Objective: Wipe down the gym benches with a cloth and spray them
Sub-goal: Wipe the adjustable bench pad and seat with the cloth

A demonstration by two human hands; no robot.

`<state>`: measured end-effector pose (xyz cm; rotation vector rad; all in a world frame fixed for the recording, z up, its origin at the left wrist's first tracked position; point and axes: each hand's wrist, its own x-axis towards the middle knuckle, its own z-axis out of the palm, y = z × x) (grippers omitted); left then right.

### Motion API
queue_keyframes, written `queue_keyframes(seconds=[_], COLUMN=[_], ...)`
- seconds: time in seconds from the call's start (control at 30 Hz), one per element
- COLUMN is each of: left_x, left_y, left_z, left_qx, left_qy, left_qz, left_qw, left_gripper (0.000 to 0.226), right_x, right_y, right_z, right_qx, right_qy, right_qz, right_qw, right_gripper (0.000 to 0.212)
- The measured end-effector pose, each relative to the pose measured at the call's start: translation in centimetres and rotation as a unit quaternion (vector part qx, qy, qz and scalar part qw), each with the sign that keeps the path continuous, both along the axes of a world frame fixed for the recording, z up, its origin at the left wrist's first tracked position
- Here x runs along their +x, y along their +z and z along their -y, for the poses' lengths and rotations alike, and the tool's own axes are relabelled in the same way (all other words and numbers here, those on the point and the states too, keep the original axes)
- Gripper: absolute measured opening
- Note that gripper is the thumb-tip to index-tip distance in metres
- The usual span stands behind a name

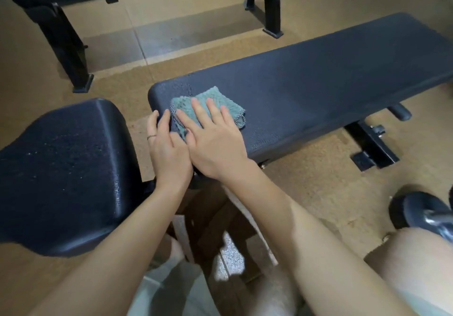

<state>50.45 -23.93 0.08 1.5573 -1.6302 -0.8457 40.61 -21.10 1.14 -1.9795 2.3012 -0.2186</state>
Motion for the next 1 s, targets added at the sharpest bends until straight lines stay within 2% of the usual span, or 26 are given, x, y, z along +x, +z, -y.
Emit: queue_keyframes(seconds=[0.13, 0.2, 0.3, 0.37, 0.47, 0.53, 0.67, 0.8, 0.93, 1.0], left_x=[0.2, 0.3, 0.3, 0.4, 0.4, 0.5, 1.3, 2.7, 3.1, 3.0], left_y=[-0.3, -0.6, -0.6, -0.8, -0.9, -0.8, -0.6, -0.5, -0.5, -0.7], left_z=[0.1, 0.0, 0.2, 0.3, 0.2, 0.3, 0.8, 1.7, 2.2, 2.2], left_qx=[-0.003, -0.003, -0.01, -0.014, -0.017, -0.019, -0.007, -0.022, -0.012, -0.014], left_qy=[-0.012, -0.012, -0.024, -0.029, -0.038, -0.049, -0.089, -0.14, -0.157, -0.157], left_qz=[-0.03, -0.029, -0.036, -0.046, -0.068, -0.081, -0.075, -0.029, -0.007, -0.001], left_qw=[0.999, 1.0, 0.999, 0.998, 0.997, 0.995, 0.993, 0.989, 0.987, 0.988], left_gripper=[0.048, 0.047, 0.047, 0.046, 0.045, 0.045, 0.046, 0.044, 0.042, 0.041], right_x=[1.8, -0.2, -8.6, -12.7, -9.5, -3.6, 6.2, 3.1, -3.4, -1.8], right_y=[0.0, -0.1, -0.4, -0.3, -0.9, -1.3, -1.7, -2.0, -1.4, -1.3], right_z=[-4.8, -7.1, -8.7, -8.9, -8.0, -7.9, -8.4, -8.7, -7.3, -6.7], right_qx=[-0.023, -0.026, -0.009, 0.011, -0.036, -0.078, -0.105, -0.066, -0.076, -0.077], right_qy=[-0.018, -0.031, -0.154, -0.232, -0.299, -0.288, -0.19, -0.137, -0.247, -0.273], right_qz=[0.015, 0.014, -0.022, 0.005, 0.048, 0.048, 0.051, -0.008, -0.004, 0.006], right_qw=[0.999, 0.999, 0.988, 0.973, 0.952, 0.953, 0.975, 0.988, 0.966, 0.959], right_gripper=[0.059, 0.056, 0.061, 0.062, 0.063, 0.062, 0.056, 0.056, 0.057, 0.06])
